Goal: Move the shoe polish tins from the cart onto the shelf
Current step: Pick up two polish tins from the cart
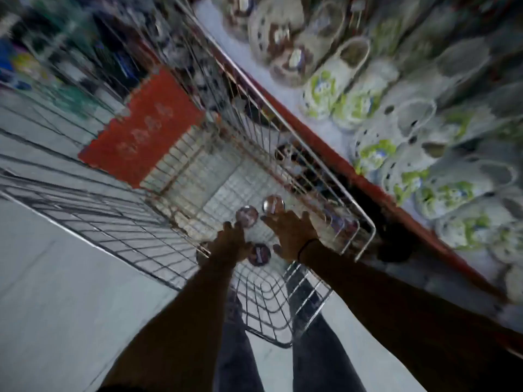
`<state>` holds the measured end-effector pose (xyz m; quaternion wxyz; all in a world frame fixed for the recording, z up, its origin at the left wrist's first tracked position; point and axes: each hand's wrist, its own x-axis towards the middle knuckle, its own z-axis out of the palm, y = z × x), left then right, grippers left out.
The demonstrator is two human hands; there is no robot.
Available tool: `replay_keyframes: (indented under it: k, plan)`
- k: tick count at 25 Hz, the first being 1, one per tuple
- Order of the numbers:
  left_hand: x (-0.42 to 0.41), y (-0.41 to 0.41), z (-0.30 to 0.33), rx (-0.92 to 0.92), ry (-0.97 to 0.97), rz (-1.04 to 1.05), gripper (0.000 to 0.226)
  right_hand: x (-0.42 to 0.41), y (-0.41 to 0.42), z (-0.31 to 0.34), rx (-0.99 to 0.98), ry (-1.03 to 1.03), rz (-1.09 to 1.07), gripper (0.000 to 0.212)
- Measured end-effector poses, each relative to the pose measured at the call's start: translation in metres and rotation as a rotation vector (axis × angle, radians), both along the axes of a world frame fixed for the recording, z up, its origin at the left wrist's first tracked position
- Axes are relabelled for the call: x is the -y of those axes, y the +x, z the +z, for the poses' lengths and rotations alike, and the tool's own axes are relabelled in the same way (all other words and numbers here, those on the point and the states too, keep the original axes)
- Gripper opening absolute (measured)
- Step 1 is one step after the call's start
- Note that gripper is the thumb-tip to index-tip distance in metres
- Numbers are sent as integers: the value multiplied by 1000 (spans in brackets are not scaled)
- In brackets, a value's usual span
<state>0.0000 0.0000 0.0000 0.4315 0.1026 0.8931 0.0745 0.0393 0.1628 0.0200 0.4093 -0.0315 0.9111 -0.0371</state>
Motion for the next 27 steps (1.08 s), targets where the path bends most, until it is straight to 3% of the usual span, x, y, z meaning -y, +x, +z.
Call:
replay_keyframes:
  k: [3,6,8,10,13,16,19,23,27]
  plan:
    - [-27,39,-54,162,-21,19,64,0,5,-41,106,52,-26,79]
    - [-44,64,-87,37,-19,-46,67,2,7,-70,12,65,-71,53]
    - [-46,69,-98,-60,-35,-14,60,0,0,-85,22,56,-180,54]
    - [-42,66,-95,-64,-57,-35,67,-7,-3,-89,9,23,-288,58]
    - [-23,45,-68,-93,-62,-40,74,-7,-5,-59,0,24,-273,65]
    - [-4,11,-12,-176,-59,-68,80,-3,-24,-2,-98,-7,-264,76]
    - [12,-39,57,-280,12,-30,69,1,-65,69,-290,-87,-293,78]
    - [23,-119,168,-427,318,53,77,-6,-124,181,-608,-319,-375,71]
    - [3,-181,284,-690,630,6,64,-35,-148,298,-949,-407,-481,68]
